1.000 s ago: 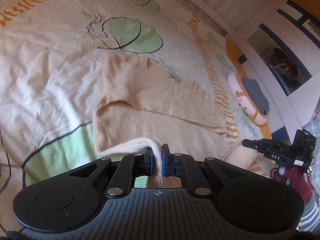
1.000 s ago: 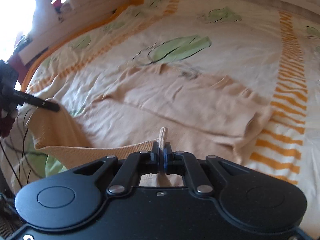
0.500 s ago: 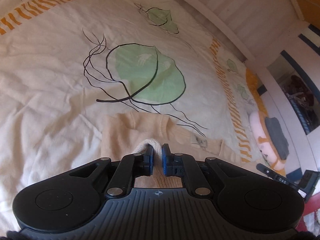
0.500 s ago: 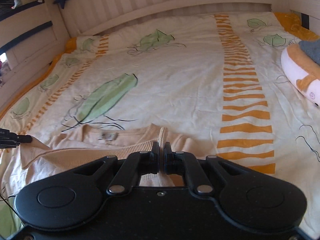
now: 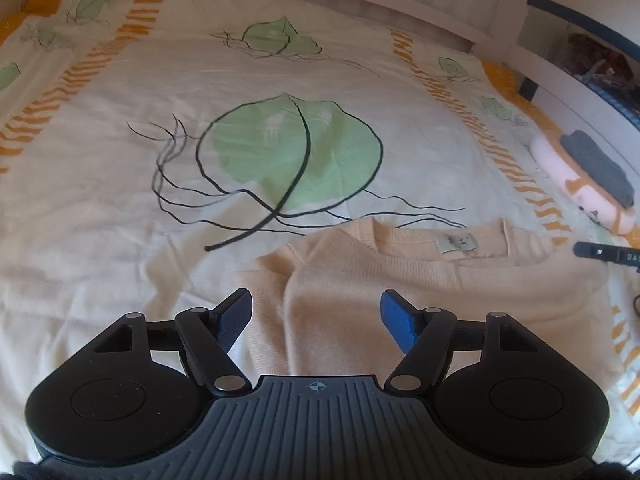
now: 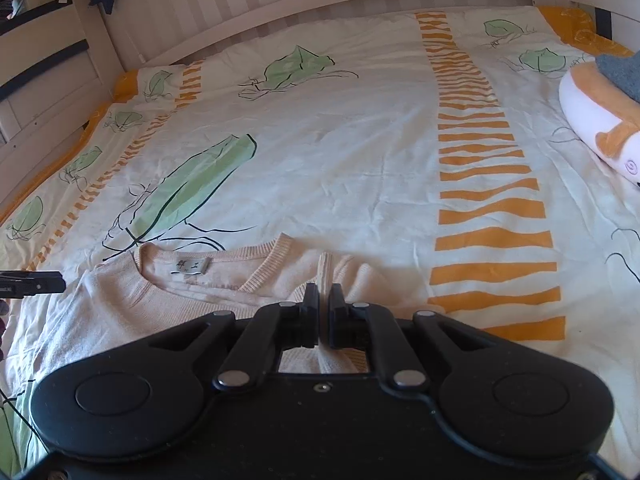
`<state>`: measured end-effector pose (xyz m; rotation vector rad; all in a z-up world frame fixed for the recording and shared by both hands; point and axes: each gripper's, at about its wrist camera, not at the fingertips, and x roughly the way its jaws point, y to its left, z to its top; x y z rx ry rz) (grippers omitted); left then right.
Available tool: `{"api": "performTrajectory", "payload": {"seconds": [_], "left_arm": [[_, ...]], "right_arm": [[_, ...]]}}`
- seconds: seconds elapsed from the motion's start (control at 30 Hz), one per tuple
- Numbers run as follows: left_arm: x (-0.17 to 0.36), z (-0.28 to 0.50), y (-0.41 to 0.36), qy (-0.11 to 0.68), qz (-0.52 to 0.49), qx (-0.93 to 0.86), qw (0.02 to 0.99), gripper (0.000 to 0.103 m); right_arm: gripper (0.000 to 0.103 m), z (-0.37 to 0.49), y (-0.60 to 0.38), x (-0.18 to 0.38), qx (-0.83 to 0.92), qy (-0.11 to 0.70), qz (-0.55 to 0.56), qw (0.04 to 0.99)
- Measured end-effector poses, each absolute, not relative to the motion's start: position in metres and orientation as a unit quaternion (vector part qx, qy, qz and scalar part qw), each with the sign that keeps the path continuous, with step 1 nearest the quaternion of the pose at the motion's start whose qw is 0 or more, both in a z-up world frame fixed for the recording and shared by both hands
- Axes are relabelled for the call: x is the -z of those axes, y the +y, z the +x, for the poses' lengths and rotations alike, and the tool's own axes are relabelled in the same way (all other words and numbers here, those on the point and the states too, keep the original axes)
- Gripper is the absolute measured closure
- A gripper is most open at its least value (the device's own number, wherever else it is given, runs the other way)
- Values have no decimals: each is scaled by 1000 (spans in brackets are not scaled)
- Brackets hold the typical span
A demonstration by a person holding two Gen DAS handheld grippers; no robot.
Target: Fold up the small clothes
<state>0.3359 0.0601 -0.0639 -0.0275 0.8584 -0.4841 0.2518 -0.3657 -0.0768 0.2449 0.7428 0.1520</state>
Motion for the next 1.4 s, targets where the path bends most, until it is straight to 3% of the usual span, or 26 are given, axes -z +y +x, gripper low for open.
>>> {"api": "performTrajectory", "payload": {"seconds": [0.5, 0.53, 0.6, 0.7, 0.93, 1.13, 1.4], "left_arm": [[94, 411, 16, 490, -10, 278, 826, 36], [95, 412, 14, 492, -11, 280, 825, 40], [96, 410, 9, 488, -1, 275, 828, 67], [92, 400, 7, 473, 11, 268, 839, 85], [70, 369, 11, 420, 26, 252, 871, 91], [43, 350, 27, 347, 0, 232, 909, 91], [68, 378, 31, 362, 2, 170, 917, 91]], "right_arm": [[89, 257, -366, 75, -82, 362, 126, 920], [89, 257, -366, 75, -82, 362, 125, 920], [89, 258, -367, 76, -80, 365, 124, 919], [89, 257, -367, 77, -81, 368, 127, 918], [89, 256, -367, 75, -82, 370, 127, 917], [90, 253, -375, 63, -65, 324, 147, 932], [90, 290, -379, 86, -32, 345, 127, 929]]}}
